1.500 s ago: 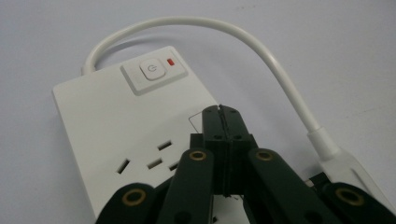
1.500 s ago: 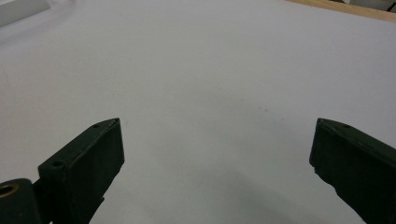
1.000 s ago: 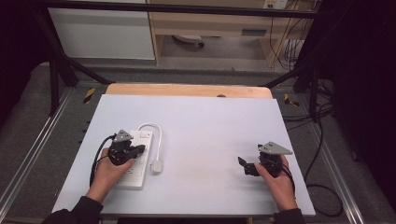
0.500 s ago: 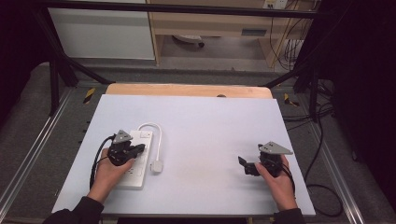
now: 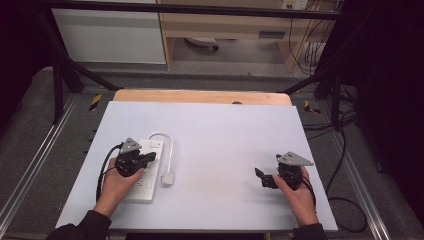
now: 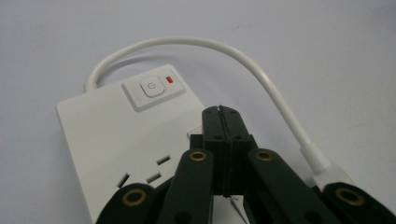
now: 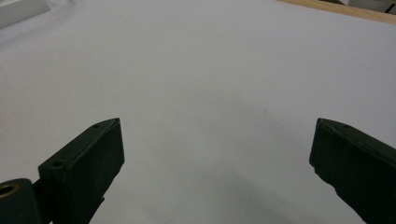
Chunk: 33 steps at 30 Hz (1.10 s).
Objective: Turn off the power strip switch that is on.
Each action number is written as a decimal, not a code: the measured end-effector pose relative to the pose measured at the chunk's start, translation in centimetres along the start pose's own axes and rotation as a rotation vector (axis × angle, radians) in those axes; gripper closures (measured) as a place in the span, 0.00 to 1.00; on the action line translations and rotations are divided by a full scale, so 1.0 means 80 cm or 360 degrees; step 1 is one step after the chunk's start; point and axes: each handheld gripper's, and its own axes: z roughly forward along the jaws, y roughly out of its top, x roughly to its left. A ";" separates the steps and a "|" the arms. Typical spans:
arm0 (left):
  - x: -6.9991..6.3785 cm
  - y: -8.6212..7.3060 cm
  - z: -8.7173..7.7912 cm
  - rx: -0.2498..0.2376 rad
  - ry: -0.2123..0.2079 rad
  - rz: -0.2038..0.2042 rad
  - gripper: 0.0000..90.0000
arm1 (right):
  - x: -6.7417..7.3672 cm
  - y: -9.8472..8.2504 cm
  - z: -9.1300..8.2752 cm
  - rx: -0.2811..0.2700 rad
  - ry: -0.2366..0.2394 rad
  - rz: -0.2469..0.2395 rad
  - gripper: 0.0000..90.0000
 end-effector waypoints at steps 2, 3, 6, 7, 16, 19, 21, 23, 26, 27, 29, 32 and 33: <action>0.000 0.000 0.001 0.0000 -0.0001 0.0000 1.00 | 0.000 0.000 0.000 0.0000 0.0000 0.0000 0.04; 0.000 0.000 0.001 -0.0002 -0.0002 0.0001 1.00 | 0.000 0.000 0.000 0.0000 -0.0001 -0.0003 0.04; 0.001 0.000 0.000 -0.0016 -0.0005 0.0001 1.00 | 0.000 0.000 0.000 -0.0001 -0.0001 -0.0004 0.04; 0.001 0.000 0.000 -0.0024 -0.0006 -0.0001 1.00 | 0.000 0.000 0.000 0.0000 -0.0001 -0.0003 0.04; 0.003 0.001 -0.004 -0.0118 0.0003 0.0009 1.00 | 0.000 0.000 0.000 -0.0002 0.0000 -0.0002 0.04; 0.003 0.002 -0.006 -0.0166 0.0008 -0.0003 0.96 | 0.000 0.000 0.000 -0.0001 -0.0001 0.0000 0.04; 0.003 0.003 -0.007 -0.0200 0.0028 -0.0008 0.87 | 0.001 0.000 0.000 -0.0001 -0.0001 0.0000 0.04; 0.004 0.004 -0.009 -0.0236 0.0048 -0.0021 0.78 | 0.001 0.000 0.000 -0.0001 -0.0001 0.0001 0.04; 0.005 0.006 -0.011 -0.0284 0.0067 -0.0039 0.67 | 0.001 0.000 -0.001 -0.0001 0.0000 0.0002 0.04; 0.005 0.006 -0.012 -0.0297 0.0078 -0.0048 0.62 | 0.001 0.000 -0.001 -0.0001 0.0000 0.0002 0.04; 0.006 0.007 -0.014 -0.0326 0.0089 -0.0065 0.54 | 0.001 0.000 -0.001 -0.0002 0.0000 0.0002 0.04; 0.008 0.008 -0.017 -0.0369 0.0107 -0.0097 0.43 | 0.001 0.001 -0.001 -0.0003 0.0000 0.0002 0.04; 0.009 0.009 -0.018 -0.0377 0.0115 -0.0115 0.39 | 0.000 0.001 -0.001 -0.0004 0.0000 0.0000 0.04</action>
